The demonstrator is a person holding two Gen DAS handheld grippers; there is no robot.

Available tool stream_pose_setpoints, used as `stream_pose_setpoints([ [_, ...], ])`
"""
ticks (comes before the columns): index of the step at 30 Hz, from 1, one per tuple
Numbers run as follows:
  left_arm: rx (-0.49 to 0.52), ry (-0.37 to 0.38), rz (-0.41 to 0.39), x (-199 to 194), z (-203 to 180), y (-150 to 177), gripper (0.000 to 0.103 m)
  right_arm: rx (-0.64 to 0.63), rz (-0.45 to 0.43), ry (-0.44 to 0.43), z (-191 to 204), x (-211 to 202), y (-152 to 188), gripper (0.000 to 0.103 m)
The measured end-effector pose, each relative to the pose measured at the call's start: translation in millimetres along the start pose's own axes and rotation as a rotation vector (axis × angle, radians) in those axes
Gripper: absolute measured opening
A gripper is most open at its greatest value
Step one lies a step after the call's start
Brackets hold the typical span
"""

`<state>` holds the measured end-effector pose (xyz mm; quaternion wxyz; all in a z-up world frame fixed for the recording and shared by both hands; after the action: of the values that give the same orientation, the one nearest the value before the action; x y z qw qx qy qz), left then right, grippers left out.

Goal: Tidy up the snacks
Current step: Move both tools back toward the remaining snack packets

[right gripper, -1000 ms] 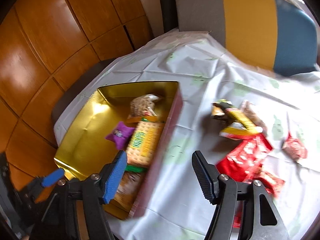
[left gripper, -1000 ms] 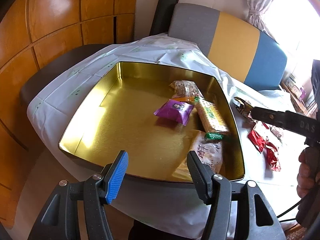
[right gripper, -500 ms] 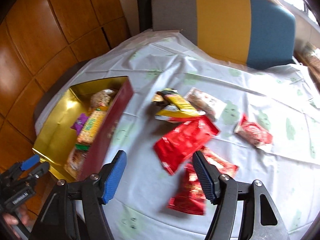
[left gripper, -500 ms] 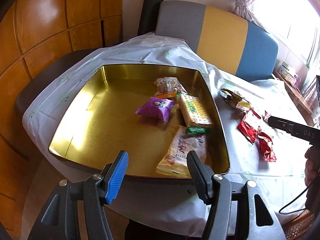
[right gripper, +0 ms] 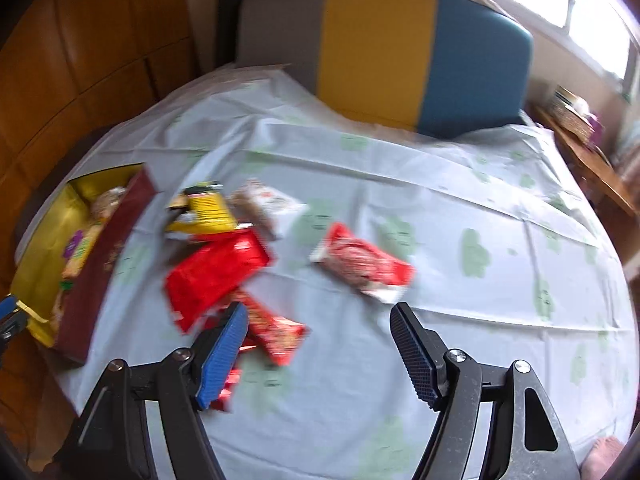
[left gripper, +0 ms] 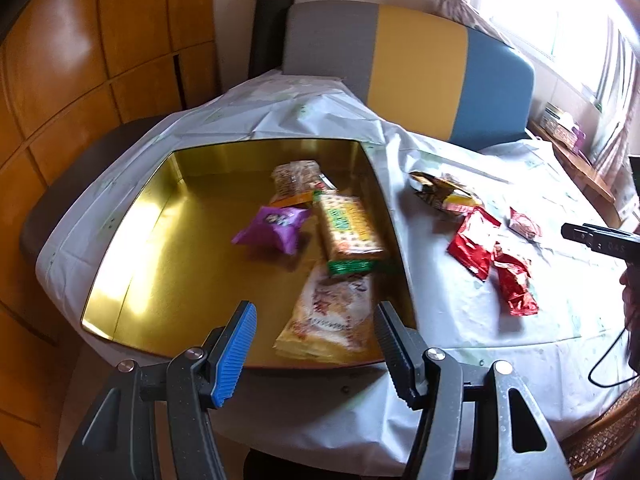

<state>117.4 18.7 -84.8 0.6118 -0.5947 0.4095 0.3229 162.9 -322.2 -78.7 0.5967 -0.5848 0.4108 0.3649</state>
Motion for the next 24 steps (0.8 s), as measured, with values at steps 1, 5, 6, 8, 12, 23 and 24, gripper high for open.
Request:
stream_pose_setpoints([
  [1,0.011,0.002,-0.001,0,-4,-2,0.062,0.022,0.003,0.012,-10,4,0,0.076],
  [5,0.058,0.016,-0.003,-2,-24,-10,0.062,0.168,0.022,0.016,-54,20,8,0.076],
  [6,0.076,0.021,0.001,-2,-31,-13,0.062,0.216,0.054,0.019,-65,26,13,0.076],
  [8,0.092,0.031,0.004,-1,-41,-17,0.062,0.27,0.06,0.008,-77,26,12,0.076],
  [12,0.117,0.065,0.031,6,-61,-25,0.062,0.293,0.064,0.004,-81,26,11,0.076],
  [23,0.17,0.172,0.089,26,-119,-57,0.061,0.262,0.062,-0.007,-69,23,8,0.08],
  [24,0.173,0.176,0.089,28,-123,-61,0.061,0.264,0.06,-0.011,-69,23,8,0.081],
])
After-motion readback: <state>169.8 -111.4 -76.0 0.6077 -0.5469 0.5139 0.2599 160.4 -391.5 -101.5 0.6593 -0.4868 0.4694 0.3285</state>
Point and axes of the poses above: each gripper's, at about its wrist camera, not at the fingertips, and x roughly the way its jaws point, z to its left, y to its underside, the point moved 10 cm from there along x, roughly the way its jaws point, and after that the axes turned 11 degrees about z, right-handed, at the moved point
